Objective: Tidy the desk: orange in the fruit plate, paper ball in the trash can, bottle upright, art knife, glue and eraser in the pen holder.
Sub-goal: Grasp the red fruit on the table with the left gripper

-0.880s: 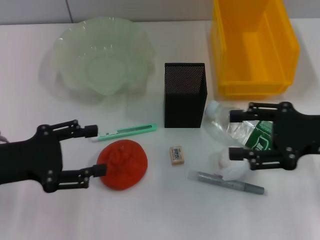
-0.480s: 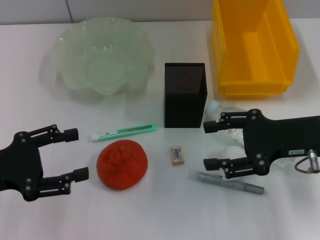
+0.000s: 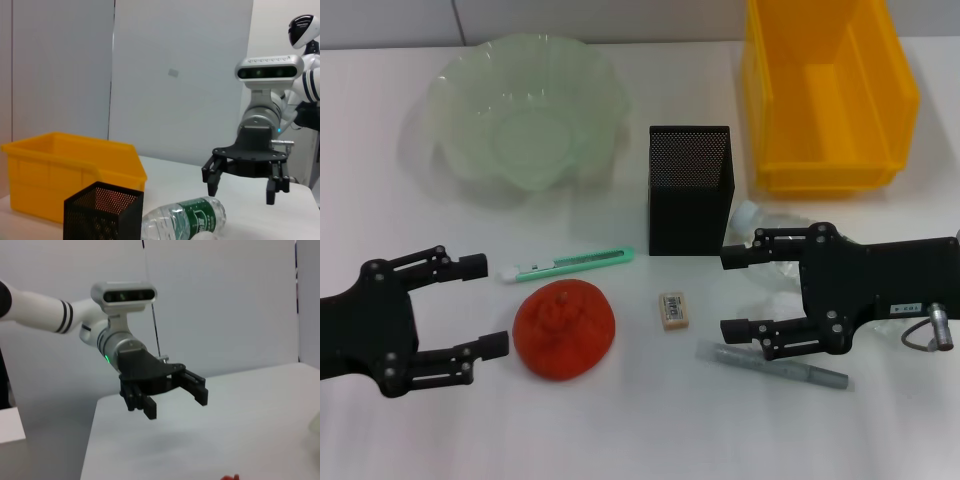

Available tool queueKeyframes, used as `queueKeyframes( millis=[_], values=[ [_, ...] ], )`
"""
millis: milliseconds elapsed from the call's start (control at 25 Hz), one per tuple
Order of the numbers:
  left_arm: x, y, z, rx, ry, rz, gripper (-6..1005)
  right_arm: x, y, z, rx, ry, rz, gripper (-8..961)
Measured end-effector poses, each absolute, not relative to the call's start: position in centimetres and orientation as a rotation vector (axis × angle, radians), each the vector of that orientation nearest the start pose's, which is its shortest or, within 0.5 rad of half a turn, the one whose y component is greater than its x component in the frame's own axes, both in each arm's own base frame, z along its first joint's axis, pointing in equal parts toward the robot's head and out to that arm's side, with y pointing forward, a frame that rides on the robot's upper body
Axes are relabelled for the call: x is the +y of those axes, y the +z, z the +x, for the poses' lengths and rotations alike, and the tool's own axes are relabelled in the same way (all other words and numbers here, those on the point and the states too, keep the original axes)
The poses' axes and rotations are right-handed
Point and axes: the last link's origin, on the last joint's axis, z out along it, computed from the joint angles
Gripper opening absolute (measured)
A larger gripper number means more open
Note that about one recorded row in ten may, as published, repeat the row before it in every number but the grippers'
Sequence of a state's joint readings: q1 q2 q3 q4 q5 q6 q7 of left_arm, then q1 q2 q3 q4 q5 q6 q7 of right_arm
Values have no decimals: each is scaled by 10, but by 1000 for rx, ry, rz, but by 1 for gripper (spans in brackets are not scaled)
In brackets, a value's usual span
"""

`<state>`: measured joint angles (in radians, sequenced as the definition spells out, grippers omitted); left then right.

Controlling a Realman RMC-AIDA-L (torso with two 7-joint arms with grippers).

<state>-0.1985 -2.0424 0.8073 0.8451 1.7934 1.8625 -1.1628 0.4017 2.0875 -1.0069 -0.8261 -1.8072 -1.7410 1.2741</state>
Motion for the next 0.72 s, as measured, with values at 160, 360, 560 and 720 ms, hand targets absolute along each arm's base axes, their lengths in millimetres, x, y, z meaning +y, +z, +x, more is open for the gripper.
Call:
queueKeyframes(
  millis=[160,360,560,720],
  values=[
    [236,37,-293,-324,-850,-2750,812,278,-7,237,233,919,-2919,758],
    [253,19,-281,-356,-907,-2767,812,258,-6,255,220,1033,-2780,759],
    [270,4,-278,-382,-821,-2810,812,232,-13,281,293,1088,-2648,758],
    [286,-14,-283,-419,-663,-2816,812,220,-21,291,348,1118,-2585,759]
  ],
)
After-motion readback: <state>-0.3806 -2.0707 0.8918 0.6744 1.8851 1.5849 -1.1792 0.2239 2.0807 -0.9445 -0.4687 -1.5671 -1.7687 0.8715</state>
